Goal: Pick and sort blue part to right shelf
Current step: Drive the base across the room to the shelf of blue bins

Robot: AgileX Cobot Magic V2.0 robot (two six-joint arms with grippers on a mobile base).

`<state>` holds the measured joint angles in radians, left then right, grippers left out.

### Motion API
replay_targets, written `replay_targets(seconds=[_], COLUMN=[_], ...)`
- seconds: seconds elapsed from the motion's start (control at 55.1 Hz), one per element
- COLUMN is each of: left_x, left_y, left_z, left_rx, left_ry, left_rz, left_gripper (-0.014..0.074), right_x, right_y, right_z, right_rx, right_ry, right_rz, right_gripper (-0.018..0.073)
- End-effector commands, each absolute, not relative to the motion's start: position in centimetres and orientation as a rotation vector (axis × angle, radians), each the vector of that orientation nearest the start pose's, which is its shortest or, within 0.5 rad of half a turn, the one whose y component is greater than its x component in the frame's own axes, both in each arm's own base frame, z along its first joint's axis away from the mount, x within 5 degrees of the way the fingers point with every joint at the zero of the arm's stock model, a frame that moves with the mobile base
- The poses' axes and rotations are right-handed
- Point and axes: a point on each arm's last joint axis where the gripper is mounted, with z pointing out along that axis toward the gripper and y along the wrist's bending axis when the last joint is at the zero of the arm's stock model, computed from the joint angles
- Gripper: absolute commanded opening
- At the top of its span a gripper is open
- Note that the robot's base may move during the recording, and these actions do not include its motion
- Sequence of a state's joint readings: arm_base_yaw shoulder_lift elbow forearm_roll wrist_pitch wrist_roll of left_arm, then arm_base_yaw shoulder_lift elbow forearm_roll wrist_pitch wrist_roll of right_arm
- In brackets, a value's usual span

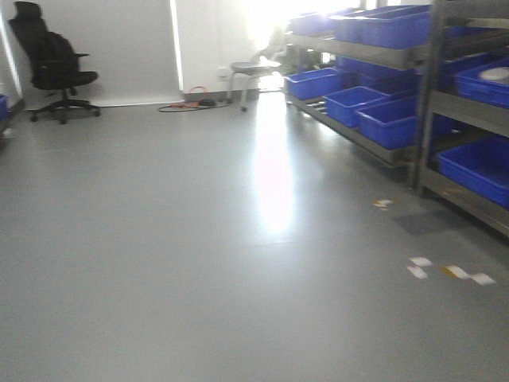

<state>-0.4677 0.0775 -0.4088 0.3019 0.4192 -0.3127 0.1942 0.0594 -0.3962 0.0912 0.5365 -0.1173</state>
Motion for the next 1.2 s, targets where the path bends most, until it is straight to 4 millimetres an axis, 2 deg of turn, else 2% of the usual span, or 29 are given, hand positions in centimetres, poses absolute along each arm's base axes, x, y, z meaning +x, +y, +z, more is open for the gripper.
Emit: replay_targets(seconds=[0.0,1.18], left_x=[3.18,3.18], left_y=[-0.63,-0.63], left_z=[32.22,32.22], left_rx=[0.241,0.241], left_ry=[1.446,1.446], left_rz=[-0.34,-0.34], left_gripper=[0.0302,0.0302], right_x=[2.82,2.82], right_y=[0.91,0.91], right_z=[30.85,30.85], right_rx=[-0.215,-0.215], right_ry=[1.56,1.56], right_rz=[0.147,0.147], right_gripper=[0.0189,0.0189])
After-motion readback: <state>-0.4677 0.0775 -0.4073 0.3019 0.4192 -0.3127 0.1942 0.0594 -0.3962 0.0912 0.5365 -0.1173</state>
